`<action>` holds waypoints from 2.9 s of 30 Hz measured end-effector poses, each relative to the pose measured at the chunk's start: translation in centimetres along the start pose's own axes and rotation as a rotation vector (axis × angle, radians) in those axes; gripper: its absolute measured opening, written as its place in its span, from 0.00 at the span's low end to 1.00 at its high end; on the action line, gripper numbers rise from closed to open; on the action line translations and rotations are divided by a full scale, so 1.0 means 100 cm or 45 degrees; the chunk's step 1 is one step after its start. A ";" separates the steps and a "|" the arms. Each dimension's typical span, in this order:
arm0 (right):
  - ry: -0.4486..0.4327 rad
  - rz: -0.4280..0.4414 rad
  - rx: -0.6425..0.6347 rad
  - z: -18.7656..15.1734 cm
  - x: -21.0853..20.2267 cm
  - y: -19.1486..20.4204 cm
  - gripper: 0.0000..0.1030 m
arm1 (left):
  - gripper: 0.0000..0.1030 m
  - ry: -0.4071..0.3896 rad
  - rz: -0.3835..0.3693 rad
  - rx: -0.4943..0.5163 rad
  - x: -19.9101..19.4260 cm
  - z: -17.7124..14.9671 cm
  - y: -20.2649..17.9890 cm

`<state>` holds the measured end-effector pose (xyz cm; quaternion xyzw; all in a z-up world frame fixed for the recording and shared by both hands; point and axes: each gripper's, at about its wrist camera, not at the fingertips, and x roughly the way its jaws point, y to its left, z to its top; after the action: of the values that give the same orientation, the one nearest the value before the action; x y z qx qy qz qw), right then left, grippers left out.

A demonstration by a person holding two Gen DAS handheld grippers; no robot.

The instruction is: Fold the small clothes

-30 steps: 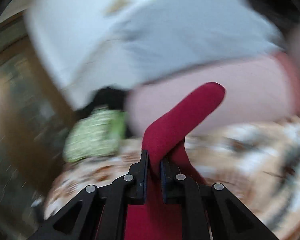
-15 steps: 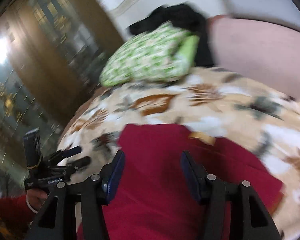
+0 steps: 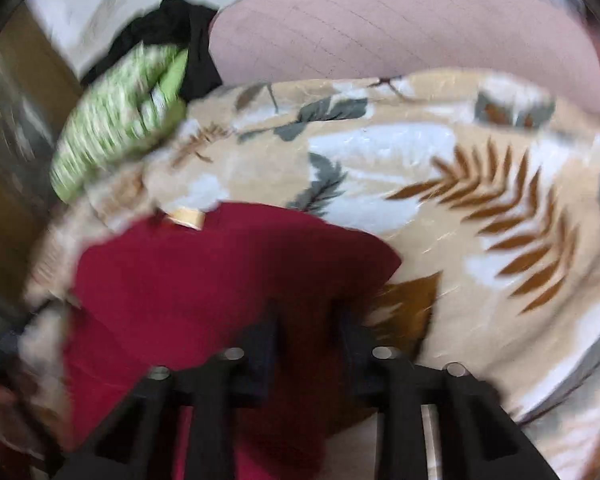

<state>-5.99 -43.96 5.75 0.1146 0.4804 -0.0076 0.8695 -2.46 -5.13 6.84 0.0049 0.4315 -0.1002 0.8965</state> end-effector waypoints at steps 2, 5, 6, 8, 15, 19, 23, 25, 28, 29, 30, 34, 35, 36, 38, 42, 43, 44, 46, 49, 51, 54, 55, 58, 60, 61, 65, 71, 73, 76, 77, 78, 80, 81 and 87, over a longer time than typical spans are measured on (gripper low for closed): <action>0.022 -0.200 -0.027 -0.002 0.009 -0.009 0.21 | 0.80 0.011 -0.006 0.007 0.001 -0.001 -0.002; 0.043 -0.179 0.055 -0.012 0.011 -0.024 0.21 | 0.80 0.018 -0.009 0.002 0.001 -0.002 -0.004; 0.016 -0.162 0.047 -0.014 0.004 -0.022 0.21 | 0.80 0.019 -0.018 -0.003 0.001 -0.002 -0.004; -0.032 -0.127 0.032 -0.018 -0.014 -0.017 0.28 | 0.80 0.015 -0.023 -0.003 0.001 0.000 -0.006; -0.059 0.026 -0.126 -0.038 -0.039 0.033 0.39 | 0.80 0.056 -0.049 0.002 0.018 0.005 -0.020; 0.120 -0.149 -0.119 -0.058 0.009 0.032 0.34 | 0.80 0.152 -0.024 0.052 0.042 -0.008 -0.028; 0.076 -0.130 -0.052 -0.063 -0.008 0.022 0.34 | 0.80 0.243 -0.064 0.029 0.049 -0.023 -0.020; 0.067 -0.111 -0.038 -0.070 -0.029 0.019 0.37 | 0.80 0.231 -0.085 0.005 0.035 -0.026 -0.012; 0.083 0.076 0.002 -0.094 -0.060 0.019 0.45 | 0.80 0.213 -0.119 0.017 0.009 -0.036 -0.005; 0.091 0.119 0.011 -0.103 -0.067 0.018 0.48 | 0.80 0.214 -0.135 0.024 0.000 -0.041 -0.002; 0.100 0.159 0.022 -0.116 -0.079 0.017 0.49 | 0.80 0.225 -0.166 0.033 -0.011 -0.050 0.001; 0.131 0.218 0.063 -0.164 -0.111 0.021 0.54 | 0.80 0.301 -0.232 0.014 -0.036 -0.080 0.009; 0.128 0.204 0.046 -0.176 -0.120 0.028 0.54 | 0.80 0.323 -0.246 0.004 -0.040 -0.087 0.010; 0.115 0.195 0.024 -0.183 -0.129 0.037 0.54 | 0.80 0.338 -0.252 -0.011 -0.044 -0.094 0.012; 0.075 0.242 -0.024 -0.192 -0.142 0.061 0.54 | 0.80 0.341 -0.248 -0.029 -0.051 -0.103 0.013; 0.092 0.519 -0.164 -0.204 -0.151 0.135 0.54 | 0.80 0.358 -0.241 -0.016 -0.062 -0.113 0.009; 0.105 0.559 -0.208 -0.206 -0.148 0.156 0.54 | 0.80 0.359 -0.231 -0.005 -0.064 -0.113 0.009; 0.116 0.587 -0.273 -0.209 -0.141 0.184 0.54 | 0.80 0.353 -0.220 0.003 -0.067 -0.113 0.011; 0.120 0.575 -0.348 -0.213 -0.129 0.220 0.54 | 0.80 0.327 -0.211 0.009 -0.080 -0.107 0.017; 0.125 0.501 -0.399 -0.213 -0.102 0.261 0.53 | 0.80 0.281 -0.184 0.018 -0.102 -0.093 0.031; 0.166 0.448 -0.424 -0.214 -0.080 0.283 0.52 | 0.80 0.233 -0.135 0.034 -0.119 -0.084 0.043; 0.254 0.373 -0.463 -0.221 -0.047 0.303 0.51 | 0.80 0.207 -0.107 0.043 -0.133 -0.080 0.057; 0.230 0.304 -0.486 -0.225 -0.040 0.306 0.45 | 0.80 0.208 -0.099 0.043 -0.135 -0.081 0.061; 0.221 0.307 -0.459 -0.218 -0.041 0.308 0.16 | 0.80 0.221 -0.097 0.013 -0.137 -0.086 0.071; 0.220 0.400 -0.414 -0.206 -0.049 0.308 0.09 | 0.80 0.231 -0.115 -0.020 -0.135 -0.090 0.075; 0.209 0.414 -0.412 -0.203 -0.051 0.313 0.09 | 0.80 0.235 -0.122 -0.038 -0.134 -0.092 0.075; 0.226 0.517 -0.304 -0.202 -0.035 0.320 0.09 | 0.80 0.270 -0.138 -0.066 -0.125 -0.099 0.067; 0.158 0.552 -0.172 -0.206 -0.082 0.255 0.36 | 0.80 0.276 -0.184 -0.019 -0.119 -0.114 0.044; 0.048 0.425 -0.153 -0.209 -0.116 0.217 0.42 | 0.80 0.284 -0.184 0.000 -0.113 -0.121 0.036; -0.049 0.155 -0.116 -0.213 -0.152 0.159 0.49 | 0.80 0.320 -0.210 -0.016 -0.101 -0.131 0.028; -0.065 0.036 -0.091 -0.215 -0.157 0.138 0.57 | 0.80 0.333 -0.226 -0.026 -0.098 -0.135 0.024; -0.071 -0.014 -0.069 -0.217 -0.157 0.127 0.62 | 0.80 0.340 -0.236 -0.028 -0.096 -0.137 0.021; -0.033 -0.097 -0.013 -0.222 -0.148 0.102 0.65 | 0.80 0.339 -0.244 -0.011 -0.095 -0.140 0.015; 0.009 -0.114 0.000 -0.224 -0.140 0.091 0.65 | 0.80 0.333 -0.238 0.006 -0.095 -0.142 0.011; 0.107 0.102 0.141 -0.237 -0.123 0.051 0.16 | 0.80 0.388 -0.223 0.031 -0.083 -0.157 0.006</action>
<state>-31.78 -35.25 4.92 0.1817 0.5103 0.0054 0.8406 -19.54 -1.62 3.35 -0.0066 0.5600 -0.1812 0.8084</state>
